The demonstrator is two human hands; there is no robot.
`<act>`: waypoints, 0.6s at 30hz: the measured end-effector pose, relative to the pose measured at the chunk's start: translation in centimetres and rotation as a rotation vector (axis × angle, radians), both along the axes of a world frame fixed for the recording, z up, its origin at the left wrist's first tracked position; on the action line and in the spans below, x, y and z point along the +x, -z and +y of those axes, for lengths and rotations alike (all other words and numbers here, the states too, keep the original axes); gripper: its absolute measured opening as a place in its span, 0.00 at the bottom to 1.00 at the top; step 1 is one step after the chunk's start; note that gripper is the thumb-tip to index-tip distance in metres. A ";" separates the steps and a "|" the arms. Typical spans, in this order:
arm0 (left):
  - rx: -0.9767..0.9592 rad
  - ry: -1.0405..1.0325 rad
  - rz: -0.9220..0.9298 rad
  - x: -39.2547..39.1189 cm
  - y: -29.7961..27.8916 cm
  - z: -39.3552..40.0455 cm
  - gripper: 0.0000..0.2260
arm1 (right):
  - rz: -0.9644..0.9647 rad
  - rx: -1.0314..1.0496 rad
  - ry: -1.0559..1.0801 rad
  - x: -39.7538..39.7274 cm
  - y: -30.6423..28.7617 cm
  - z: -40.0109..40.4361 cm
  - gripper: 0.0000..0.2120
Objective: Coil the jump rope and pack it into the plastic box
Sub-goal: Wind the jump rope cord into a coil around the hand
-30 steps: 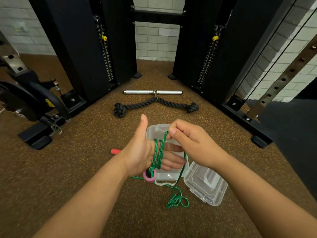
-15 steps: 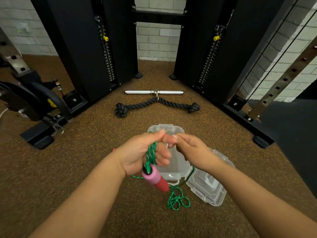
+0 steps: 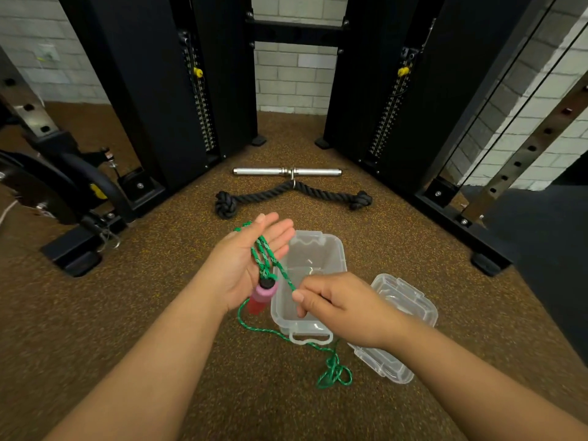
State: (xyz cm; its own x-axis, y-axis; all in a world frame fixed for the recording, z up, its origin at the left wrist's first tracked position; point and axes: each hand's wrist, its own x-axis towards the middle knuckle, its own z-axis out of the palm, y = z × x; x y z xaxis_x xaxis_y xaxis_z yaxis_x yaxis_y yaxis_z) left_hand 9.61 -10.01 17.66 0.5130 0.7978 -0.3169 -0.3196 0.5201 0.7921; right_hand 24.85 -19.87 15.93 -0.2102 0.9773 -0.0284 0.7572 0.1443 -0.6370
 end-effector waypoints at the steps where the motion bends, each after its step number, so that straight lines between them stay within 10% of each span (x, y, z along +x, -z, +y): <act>1: 0.022 0.026 0.074 0.2 0.2 -0.1 0.21 | -0.009 0.024 -0.033 -0.3 -0.5 -0.1 0.13; 11: 0.132 0.735 0.366 0.4 -0.2 -1.6 0.49 | 0.322 0.105 0.104 1.8 -2.9 1.0 0.12; 18: 0.297 0.604 0.334 -0.3 -1.0 -1.5 0.18 | 0.484 -0.057 0.240 3.1 -0.5 1.8 0.15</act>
State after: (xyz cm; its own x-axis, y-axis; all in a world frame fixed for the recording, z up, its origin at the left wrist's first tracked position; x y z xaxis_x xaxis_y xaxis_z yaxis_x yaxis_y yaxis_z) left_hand 9.31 -11.49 18.70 0.8027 0.4844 -0.3478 0.2354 0.2784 0.9312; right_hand 27.96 -18.06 16.44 0.0164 0.9991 -0.0385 0.3828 -0.0418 -0.9229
